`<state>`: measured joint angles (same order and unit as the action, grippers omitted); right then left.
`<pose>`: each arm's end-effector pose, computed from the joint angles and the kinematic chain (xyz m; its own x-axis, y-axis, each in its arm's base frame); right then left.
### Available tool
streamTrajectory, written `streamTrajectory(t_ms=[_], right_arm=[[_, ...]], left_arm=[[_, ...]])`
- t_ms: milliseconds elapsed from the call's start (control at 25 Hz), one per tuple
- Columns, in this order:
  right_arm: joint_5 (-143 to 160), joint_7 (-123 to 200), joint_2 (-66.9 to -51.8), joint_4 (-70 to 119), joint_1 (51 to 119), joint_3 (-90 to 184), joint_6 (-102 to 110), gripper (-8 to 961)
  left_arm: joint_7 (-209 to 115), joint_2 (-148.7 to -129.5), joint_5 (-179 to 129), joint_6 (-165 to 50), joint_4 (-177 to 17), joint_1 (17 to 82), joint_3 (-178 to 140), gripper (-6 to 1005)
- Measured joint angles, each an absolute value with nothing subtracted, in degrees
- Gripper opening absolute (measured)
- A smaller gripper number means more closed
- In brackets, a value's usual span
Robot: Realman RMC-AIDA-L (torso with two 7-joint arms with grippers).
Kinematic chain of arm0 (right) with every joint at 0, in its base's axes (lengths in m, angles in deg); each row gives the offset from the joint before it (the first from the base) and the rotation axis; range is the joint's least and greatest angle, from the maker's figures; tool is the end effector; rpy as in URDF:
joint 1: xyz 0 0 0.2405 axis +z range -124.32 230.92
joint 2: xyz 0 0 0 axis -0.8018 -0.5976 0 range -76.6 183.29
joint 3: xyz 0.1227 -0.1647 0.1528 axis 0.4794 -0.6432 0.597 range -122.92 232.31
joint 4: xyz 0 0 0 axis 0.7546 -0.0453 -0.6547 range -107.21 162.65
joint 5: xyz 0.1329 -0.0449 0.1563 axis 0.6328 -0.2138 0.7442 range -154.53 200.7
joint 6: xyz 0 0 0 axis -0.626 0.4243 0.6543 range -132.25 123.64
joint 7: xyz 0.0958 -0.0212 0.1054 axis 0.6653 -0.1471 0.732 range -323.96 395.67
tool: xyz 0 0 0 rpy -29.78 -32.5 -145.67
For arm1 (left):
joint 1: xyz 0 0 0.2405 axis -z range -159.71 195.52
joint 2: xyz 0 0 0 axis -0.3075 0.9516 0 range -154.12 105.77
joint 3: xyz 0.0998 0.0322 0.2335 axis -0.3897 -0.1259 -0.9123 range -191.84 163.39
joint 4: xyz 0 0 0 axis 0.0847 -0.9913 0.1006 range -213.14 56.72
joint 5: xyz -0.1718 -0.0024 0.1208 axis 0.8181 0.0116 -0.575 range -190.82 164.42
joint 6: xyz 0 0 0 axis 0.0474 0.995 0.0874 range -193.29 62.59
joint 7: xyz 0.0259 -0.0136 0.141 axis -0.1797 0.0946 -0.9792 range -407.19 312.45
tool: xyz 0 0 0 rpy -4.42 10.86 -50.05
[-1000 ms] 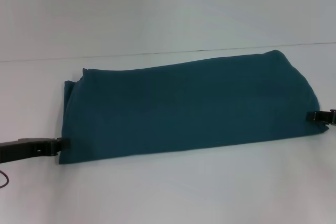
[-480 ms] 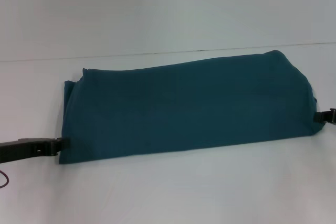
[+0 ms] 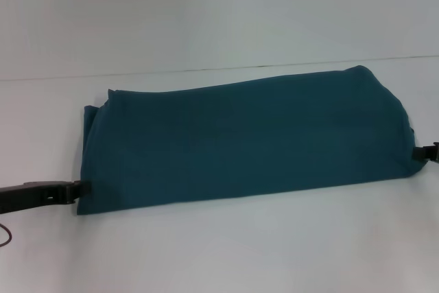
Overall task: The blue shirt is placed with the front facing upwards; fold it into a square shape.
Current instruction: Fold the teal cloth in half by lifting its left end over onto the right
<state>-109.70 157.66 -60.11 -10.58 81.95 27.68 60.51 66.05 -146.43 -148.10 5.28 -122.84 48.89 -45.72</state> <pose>0.3749 0.3529 0.0728 0.2431 -0.7544 -0.6098 -0.9557 -0.0786 -0.2837 -0.3159 0.3541 0.0089 0.4647 0.7551 0.4624 0.8850 -0.3795 -0.2697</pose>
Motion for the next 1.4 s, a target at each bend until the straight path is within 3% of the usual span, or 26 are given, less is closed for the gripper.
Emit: streamTrajectory(t_ms=[480, 960, 1400], right_arm=[[-109.71, 157.66, -60.11, -10.71, 81.86, 27.68, 60.57, -1], [-109.71, 157.66, -60.1, -10.69, 81.94, 27.62, 60.56, 0], [-109.71, 157.66, -60.11, -10.75, 82.18, 27.52, 60.56, 0]], left_arm=[[68.43, -146.45, -148.05, 3.68, -122.82, 48.7, -45.36, 177], [68.47, -146.5, -148.19, 2.88, -122.63, 48.33, -45.61, 641], [68.33, -146.73, -148.28, 3.41, -122.54, 48.32, -48.36, 657]])
